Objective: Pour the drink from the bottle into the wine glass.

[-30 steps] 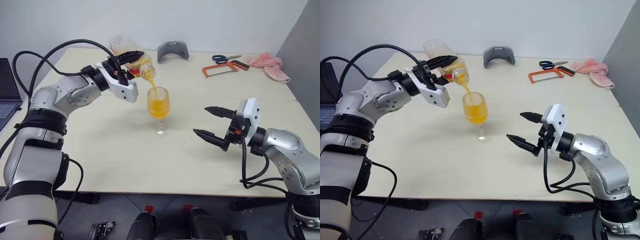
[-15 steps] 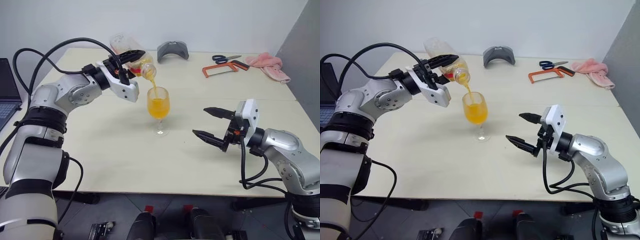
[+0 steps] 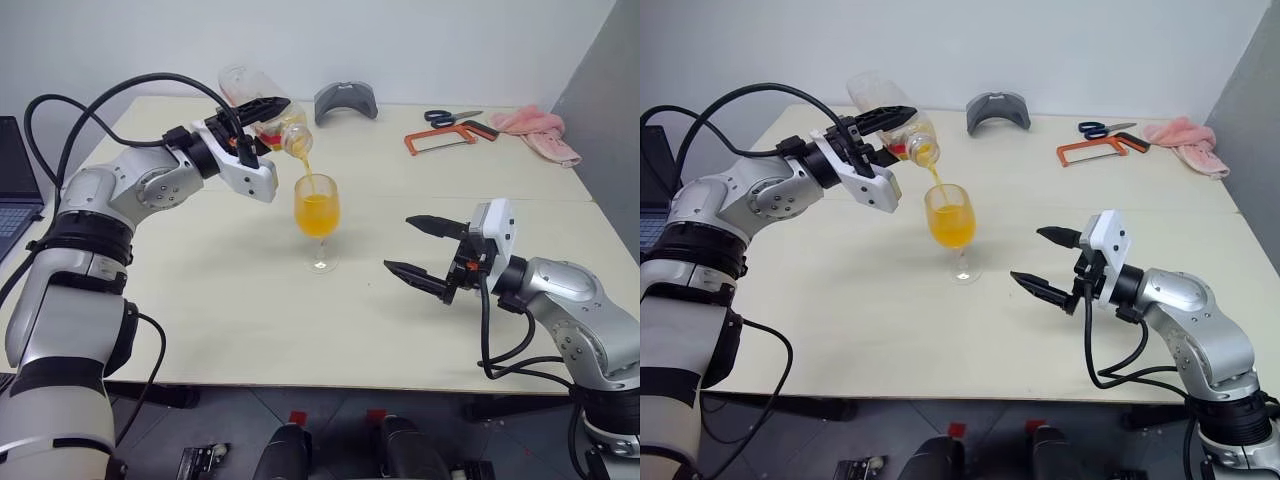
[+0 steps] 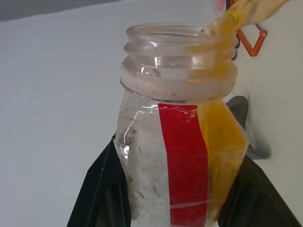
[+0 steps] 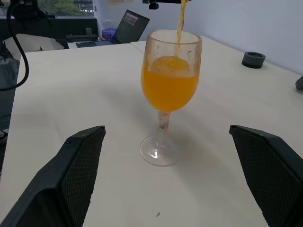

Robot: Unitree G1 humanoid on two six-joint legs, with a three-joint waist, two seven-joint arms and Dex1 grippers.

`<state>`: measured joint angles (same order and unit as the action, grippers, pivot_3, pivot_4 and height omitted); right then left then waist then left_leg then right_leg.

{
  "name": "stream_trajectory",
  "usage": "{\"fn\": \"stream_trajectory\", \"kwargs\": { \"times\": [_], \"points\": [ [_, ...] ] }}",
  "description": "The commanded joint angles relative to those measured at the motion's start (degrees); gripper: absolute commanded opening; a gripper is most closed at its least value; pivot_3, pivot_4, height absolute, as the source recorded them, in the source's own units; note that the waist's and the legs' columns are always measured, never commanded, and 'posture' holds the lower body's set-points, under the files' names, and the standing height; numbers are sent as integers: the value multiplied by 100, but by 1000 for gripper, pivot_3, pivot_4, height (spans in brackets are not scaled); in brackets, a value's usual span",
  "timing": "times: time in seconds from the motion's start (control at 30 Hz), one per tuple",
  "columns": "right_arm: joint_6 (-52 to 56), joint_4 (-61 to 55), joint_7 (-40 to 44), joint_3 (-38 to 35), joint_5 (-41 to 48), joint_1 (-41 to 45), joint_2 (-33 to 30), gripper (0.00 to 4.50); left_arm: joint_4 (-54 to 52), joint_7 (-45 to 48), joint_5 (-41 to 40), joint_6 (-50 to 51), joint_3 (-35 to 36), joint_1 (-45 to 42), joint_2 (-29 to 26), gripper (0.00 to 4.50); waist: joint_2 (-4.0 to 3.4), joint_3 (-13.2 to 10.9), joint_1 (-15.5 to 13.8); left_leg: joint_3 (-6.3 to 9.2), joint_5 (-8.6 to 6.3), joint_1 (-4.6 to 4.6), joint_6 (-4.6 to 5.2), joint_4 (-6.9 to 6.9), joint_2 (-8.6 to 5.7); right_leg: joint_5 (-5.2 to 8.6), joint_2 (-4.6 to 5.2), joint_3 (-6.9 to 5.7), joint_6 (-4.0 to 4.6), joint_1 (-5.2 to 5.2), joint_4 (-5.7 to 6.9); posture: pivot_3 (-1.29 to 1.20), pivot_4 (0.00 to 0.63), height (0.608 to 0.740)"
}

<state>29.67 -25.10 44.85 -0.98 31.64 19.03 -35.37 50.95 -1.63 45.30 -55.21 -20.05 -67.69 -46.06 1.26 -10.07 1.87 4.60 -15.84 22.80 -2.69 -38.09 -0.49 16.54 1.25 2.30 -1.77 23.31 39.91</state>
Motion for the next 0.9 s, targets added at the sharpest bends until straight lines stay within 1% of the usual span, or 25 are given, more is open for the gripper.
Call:
{"fn": "stream_trajectory", "kwargs": {
  "times": [0.03, 0.23, 0.37, 0.47, 0.53, 0.63, 0.77, 0.83, 0.9],
  "points": [
    [-49, -276, -41, -70, 48, 26, 13, 4500, 45, 59, -264, 99, 129, -162, -15, 1692, 0, 0, 0, 0, 0, 0, 0, 0, 0, 0, 0, 0, 0, 0, 0, 0, 150, 740],
    [-33, -295, -96, -51, 47, 51, 53, 4500, 30, 457, -850, 250, 281, 11, 155, 1692, 0, 0, 1, 0, 0, 1, 0, -1, 0, 0, 1, 0, 0, 0, 1, 0, 150, 740],
    [-38, -346, -139, -54, 54, 96, 63, 4500, -112, 1087, -1613, 367, 451, 253, 393, 1692, -1, 0, 2, 1, 0, -1, -1, -1, 1, 0, 0, 0, 0, 0, 3, 0, 150, 740],
    [-133, -370, -211, -48, -11, 201, 116, 4500, -301, 1638, -2369, 752, 703, 488, 644, 1692, 0, 0, 3, 1, 1, 0, -1, -4, 2, 0, 1, 1, 0, 0, 4, 0, 150, 740],
    [-150, -413, -224, -26, -24, 256, 139, 4500, -516, 2024, -2993, 1239, 965, 675, 849, 1692, 0, 0, 4, 2, 1, 0, -2, -5, 2, 0, 1, 0, 0, 1, 3, 0, 150, 740],
    [-81, -563, -190, 43, 50, 315, 154, 4500, -1045, 2422, -3907, 2275, 1464, 1011, 1136, 1692, -1, 0, 14, 4, 1, 0, -2, -6, 7, 0, 1, 0, 1, 1, 6, 0, 150, 740],
    [170, -733, -156, 287, 132, 419, 138, 4500, -1829, 2494, -4874, 3805, 2233, 1548, 1324, 1692, -1, 1, 72, 11, 1, -1, -1, -8, 9, 0, 0, 1, 0, 1, 7, 0, 150, 740],
    [418, -679, -279, 647, -155, 642, 105, 4500, -2266, 2534, -5516, 4641, 2730, 2015, 1375, 1692, -2, 2, 131, 22, 1, -3, -1, -8, 13, 0, 0, 2, 1, 1, 10, 0, 150, 740],
    [567, -589, -394, 848, -338, 827, 134, 4500, -2625, 2511, -5879, 5226, 3066, 2390, 1375, 1691, -4, 3, 175, 23, 1, -10, -2, -7, 17, 0, 0, 8, 1, 1, 13, 0, 150, 740]
  ]
}}
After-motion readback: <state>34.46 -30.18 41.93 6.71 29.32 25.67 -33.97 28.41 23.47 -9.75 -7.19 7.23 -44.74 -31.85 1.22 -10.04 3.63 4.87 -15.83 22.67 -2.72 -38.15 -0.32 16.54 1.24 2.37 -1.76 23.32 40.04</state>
